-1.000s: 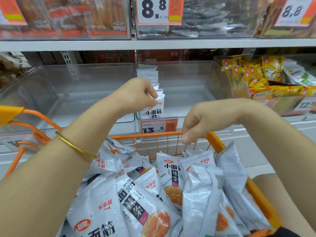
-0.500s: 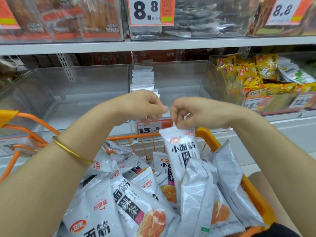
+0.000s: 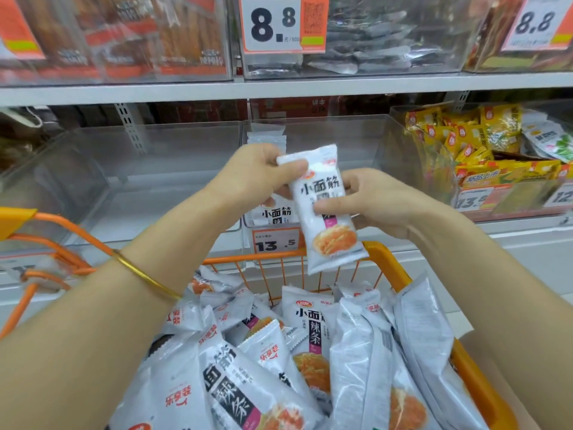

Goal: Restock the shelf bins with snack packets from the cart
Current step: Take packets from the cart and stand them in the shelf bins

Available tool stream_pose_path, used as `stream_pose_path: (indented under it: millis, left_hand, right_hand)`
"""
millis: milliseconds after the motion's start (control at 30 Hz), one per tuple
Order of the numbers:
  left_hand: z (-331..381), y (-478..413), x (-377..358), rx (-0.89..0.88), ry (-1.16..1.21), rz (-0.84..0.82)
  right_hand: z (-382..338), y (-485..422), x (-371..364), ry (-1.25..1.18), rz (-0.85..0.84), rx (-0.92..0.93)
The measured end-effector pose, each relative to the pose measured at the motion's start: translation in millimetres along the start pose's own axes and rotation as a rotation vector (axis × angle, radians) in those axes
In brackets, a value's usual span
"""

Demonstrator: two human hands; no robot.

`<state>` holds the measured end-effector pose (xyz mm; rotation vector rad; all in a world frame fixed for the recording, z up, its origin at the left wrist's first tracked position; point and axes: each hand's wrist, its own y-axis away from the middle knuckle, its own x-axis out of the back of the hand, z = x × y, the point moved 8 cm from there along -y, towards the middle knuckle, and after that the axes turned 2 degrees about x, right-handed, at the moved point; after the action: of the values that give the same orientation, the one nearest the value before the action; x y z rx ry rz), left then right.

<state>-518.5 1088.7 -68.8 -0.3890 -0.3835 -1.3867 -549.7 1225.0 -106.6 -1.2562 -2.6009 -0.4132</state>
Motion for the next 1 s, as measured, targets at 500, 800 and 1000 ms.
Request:
stream_pose_path:
  millis: [500, 800, 1000]
  left_hand:
    - [-45, -54, 8, -0.085, -0.747, 0.112]
    - [-50, -52, 3, -0.073, -0.667, 0.108]
    - [-50, -51, 2, -0.058, -0.662, 0.091]
  right_hand:
    - [42, -193, 76, 0.203, 0.457, -0.139]
    - [58, -233, 91, 0.345, 0.609, -0.040]
    - [53, -243, 84, 0.378, 0.645, 0.023]
